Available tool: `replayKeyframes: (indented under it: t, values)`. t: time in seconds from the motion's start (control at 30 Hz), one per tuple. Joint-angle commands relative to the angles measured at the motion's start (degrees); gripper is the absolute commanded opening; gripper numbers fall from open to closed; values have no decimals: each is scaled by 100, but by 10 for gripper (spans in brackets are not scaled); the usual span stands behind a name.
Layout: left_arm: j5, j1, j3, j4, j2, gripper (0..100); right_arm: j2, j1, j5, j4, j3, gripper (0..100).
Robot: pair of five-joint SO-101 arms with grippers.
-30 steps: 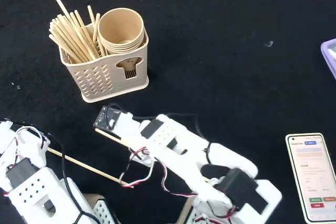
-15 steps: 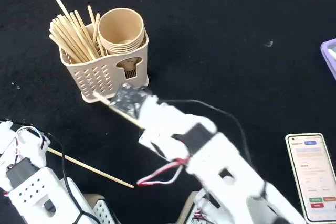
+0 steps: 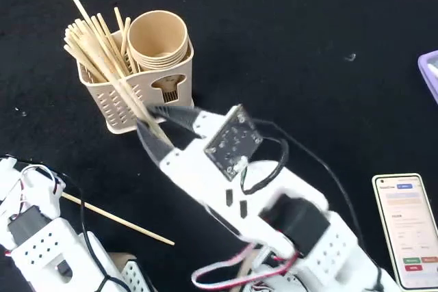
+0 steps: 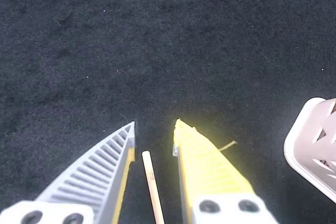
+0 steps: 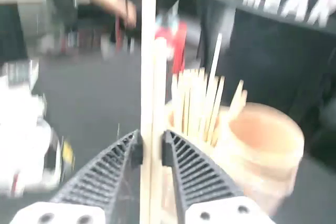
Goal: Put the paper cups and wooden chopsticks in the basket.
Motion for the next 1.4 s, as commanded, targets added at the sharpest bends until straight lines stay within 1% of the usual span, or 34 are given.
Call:
replayKeyframes:
  t: [0.0, 0.13, 0.23, 0.57, 0.73, 0.87, 1.07, 1.13, 1.2, 1.27, 1.37]
  values:
    - [0, -40, -207, -114, 9, 127, 629, -88, -62, -2031, -497, 11]
    - [0, -40, -198, -114, 9, 127, 1341, -79, -62, -3288, -910, 11]
    - [0, -22, -198, -114, 9, 127, 1930, 132, -62, -3895, -1367, 11]
    - [0, 4, -198, -114, 9, 127, 4136, 633, -62, -4923, -2554, 11]
    - [0, 4, -180, -114, 9, 127, 5147, 624, -62, -4941, -3099, 11]
    - [0, 4, -127, -123, 0, 127, 5727, 668, -53, -4941, -3196, 11]
    - [0, -31, -136, -123, 0, 127, 5771, 695, -53, -4888, -2835, 14]
    - [0, -31, -136, -123, 0, 127, 5675, 695, -53, -4501, -2721, 38]
    - [0, -31, -136, -123, 0, 127, 5508, 686, -79, -3965, -2677, 109]
    - [0, -31, -136, -123, 0, 127, 5297, 686, -396, -3455, -2686, 173]
    - [0, -31, -136, -123, 0, 127, 4875, 695, -782, -2787, -2712, 188]
